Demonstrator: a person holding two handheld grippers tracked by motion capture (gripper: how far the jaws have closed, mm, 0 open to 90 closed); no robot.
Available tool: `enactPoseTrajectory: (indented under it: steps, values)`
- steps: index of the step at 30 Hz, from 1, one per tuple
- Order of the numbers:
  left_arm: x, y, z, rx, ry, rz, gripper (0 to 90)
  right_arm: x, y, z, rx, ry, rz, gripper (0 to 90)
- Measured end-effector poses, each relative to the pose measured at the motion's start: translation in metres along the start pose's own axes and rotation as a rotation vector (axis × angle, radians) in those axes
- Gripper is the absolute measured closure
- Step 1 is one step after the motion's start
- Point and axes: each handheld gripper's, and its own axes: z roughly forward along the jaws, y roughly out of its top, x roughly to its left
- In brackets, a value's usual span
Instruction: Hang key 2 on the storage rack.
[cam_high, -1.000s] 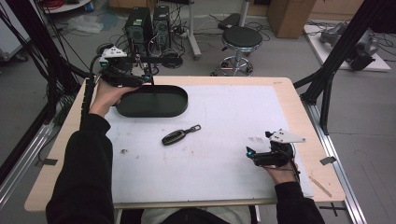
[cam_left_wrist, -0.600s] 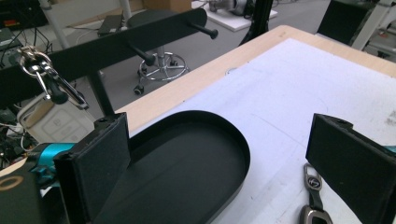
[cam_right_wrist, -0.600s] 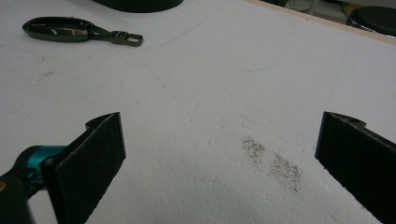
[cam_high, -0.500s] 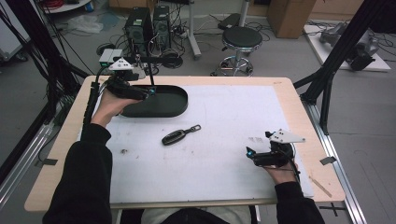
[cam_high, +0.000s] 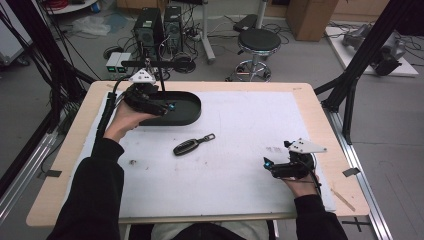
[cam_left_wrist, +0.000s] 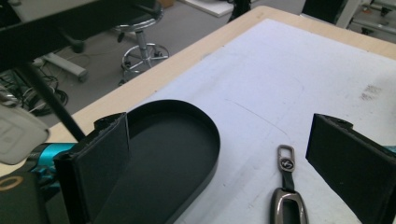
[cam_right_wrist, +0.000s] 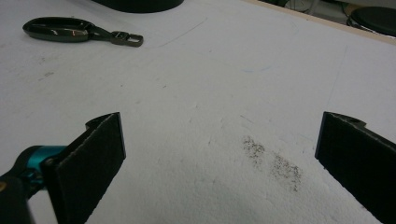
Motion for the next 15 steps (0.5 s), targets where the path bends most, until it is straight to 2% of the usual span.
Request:
enactPoseTrajectory:
  steps: [8,15]
  values:
    - [-0.013,-0.005,0.013,0.031,-0.030,0.015,7.0,0.000,0.000,0.000,0.000,0.000,0.000,0.9]
    - [-0.023,-0.012,0.033,0.100,-0.070,0.027,7.0,0.000,0.000,0.000,0.000,0.001,-0.002,0.8]
